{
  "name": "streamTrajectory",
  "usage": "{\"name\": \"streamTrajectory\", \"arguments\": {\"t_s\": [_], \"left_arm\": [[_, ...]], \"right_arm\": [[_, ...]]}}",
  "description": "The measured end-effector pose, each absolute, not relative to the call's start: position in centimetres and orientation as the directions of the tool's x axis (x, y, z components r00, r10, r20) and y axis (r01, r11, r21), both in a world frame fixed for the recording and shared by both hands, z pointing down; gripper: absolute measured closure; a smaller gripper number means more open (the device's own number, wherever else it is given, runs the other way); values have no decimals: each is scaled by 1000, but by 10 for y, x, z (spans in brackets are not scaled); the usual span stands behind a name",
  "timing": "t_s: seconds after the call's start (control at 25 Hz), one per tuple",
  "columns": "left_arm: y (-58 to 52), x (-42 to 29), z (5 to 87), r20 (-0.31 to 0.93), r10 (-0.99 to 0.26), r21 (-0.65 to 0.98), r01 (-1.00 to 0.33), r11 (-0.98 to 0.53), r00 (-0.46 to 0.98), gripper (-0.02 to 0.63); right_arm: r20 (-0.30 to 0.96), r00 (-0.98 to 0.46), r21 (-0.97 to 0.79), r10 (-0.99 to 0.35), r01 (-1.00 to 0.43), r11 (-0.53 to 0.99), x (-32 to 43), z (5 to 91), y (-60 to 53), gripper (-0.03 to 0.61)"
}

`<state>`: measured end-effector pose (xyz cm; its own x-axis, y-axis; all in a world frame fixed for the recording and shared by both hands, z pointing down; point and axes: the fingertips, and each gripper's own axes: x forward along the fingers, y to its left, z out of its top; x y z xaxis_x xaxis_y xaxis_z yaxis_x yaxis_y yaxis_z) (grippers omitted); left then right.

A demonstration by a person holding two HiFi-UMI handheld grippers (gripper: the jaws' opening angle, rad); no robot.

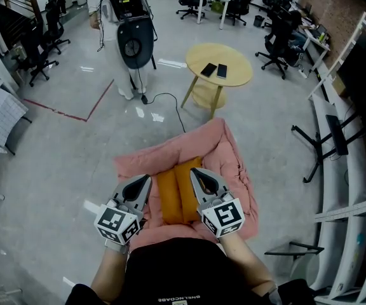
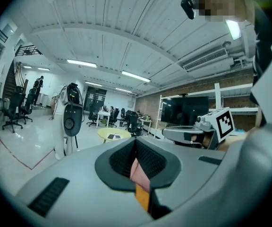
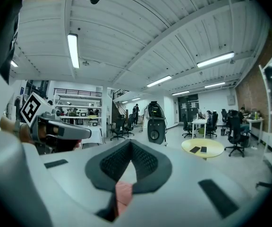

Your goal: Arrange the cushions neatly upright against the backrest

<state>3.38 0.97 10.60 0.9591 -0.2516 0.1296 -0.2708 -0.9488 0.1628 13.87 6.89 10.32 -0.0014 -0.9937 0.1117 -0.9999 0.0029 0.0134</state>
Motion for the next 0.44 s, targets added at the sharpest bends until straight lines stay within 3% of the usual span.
{"name": "streamTrajectory", "arguments": {"t_s": [0.44], "left_arm": [[6, 34, 110, 146, -254, 165, -277, -947, 956, 601]], "right_arm": [[119, -7, 10, -993, -1000, 8, 134, 109, 67, 570]]}}
